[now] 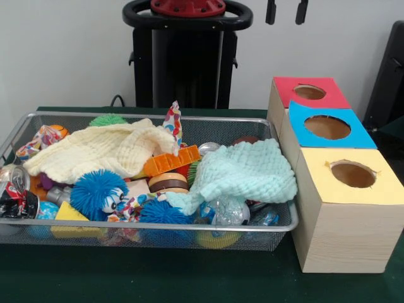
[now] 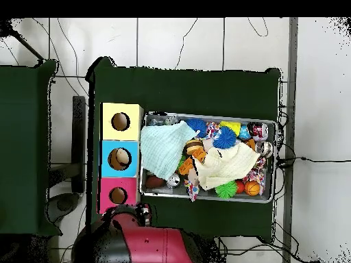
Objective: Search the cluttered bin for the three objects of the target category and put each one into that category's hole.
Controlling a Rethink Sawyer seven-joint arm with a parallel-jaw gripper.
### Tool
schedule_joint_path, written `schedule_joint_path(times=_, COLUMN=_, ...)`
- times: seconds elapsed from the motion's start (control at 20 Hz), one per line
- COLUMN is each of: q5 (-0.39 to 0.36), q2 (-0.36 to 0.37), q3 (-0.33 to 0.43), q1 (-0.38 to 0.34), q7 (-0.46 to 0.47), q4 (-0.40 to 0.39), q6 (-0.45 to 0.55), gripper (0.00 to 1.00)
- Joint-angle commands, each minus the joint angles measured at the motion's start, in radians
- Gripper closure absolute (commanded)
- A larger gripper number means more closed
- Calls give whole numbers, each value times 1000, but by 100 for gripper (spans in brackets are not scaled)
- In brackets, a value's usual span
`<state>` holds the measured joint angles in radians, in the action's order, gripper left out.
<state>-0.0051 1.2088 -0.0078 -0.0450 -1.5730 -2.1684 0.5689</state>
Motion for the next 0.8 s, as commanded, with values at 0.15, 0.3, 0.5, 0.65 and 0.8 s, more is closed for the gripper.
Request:
schedule_joint_path(times=0.15, q5=-36, q2=-107, q3=70, q1=-101, q7=-31, q4=91, q6=-31, gripper=0)
schedule_joint_path(times=0.3, q5=-50, q2=-134, q3=82, q1=-125, q7=-15, q4=110, q6=-47, gripper=0)
schedule_joint_path(times=0.5, q5=-65, q2=-169, q3=90, q1=-149, q7=-10, q4=135, q6=-62, gripper=0)
schedule_joint_path(times=0.65, q5=-79, q2=-187, q3=77, q1=-144, q7=-31, q4=154, q6=-65, gripper=0)
schedule_joint_path(times=0.8, q5=-99, q2=-217, q3=71, q1=-146, q7=-34, q4=184, q6=-64, gripper=0)
